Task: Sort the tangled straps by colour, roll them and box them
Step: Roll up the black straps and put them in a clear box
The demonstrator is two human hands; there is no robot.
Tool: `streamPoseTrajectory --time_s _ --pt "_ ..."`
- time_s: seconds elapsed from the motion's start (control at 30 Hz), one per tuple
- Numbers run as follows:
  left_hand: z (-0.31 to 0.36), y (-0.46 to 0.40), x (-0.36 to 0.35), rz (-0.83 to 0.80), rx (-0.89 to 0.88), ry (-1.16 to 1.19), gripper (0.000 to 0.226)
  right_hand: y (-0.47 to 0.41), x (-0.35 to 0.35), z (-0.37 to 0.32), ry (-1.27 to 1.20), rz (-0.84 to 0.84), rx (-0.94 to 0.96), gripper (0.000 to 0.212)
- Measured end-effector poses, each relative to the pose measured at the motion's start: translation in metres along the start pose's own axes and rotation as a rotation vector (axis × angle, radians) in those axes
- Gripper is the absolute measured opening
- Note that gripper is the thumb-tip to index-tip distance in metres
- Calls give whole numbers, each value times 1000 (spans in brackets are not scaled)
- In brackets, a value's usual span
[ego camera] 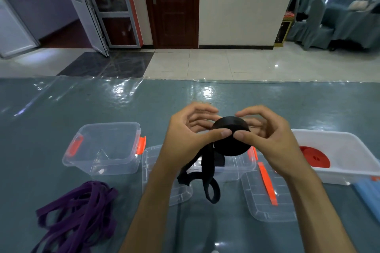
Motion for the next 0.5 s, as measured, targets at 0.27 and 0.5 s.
streamPoseTrajectory --time_s 0.27,0.5 --pt "-1 -5 1 -55 -53 -59 47 6 -5 13 -127 215 44 21" --pt "-6 1 1 -45 -14 -88 56 9 -3 14 -33 -13 -48 52"
Point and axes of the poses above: each hand's wrist, its own y-axis away from the middle knuckle, its own x-axis out of the back of the hand, z = x × y, the point moved 2 cm from there along -y, towards the middle knuckle, and after that the axes turned 8 degrees about y, right-handed, at the moved point
